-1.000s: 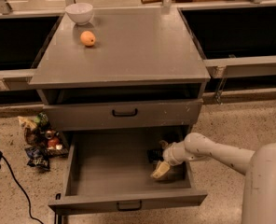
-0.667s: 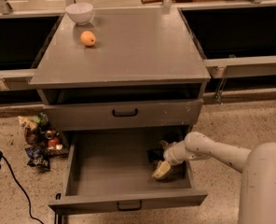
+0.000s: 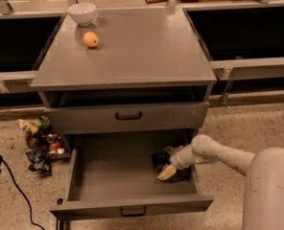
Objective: Pick rxbar blueberry from middle drawer and place on counter
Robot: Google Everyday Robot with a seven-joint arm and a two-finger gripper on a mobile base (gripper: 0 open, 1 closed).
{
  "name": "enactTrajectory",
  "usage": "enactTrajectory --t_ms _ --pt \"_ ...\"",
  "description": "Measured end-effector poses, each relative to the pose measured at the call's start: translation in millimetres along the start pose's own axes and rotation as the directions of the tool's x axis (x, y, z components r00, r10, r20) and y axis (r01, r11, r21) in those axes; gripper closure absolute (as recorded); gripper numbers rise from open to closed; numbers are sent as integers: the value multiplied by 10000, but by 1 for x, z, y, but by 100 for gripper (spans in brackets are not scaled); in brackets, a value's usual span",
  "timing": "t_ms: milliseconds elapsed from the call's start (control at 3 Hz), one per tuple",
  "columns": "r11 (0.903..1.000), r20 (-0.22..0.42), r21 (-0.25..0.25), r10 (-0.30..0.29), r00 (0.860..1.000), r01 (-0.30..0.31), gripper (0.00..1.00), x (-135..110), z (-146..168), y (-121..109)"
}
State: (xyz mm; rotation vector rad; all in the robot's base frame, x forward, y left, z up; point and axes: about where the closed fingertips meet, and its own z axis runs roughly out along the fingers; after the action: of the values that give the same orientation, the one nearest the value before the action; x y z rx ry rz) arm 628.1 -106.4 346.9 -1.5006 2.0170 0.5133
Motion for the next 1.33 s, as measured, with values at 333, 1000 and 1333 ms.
enactTrajectory --t_ms 333,1000,1333 --pt "9999 48 -69 80 10000 -79 42 2 1 -1" --pt "9999 48 -70 79 10000 -79 89 -5 -7 -2" --pt "9998 253 32 -188 9995 187 100 -12 -16 -1"
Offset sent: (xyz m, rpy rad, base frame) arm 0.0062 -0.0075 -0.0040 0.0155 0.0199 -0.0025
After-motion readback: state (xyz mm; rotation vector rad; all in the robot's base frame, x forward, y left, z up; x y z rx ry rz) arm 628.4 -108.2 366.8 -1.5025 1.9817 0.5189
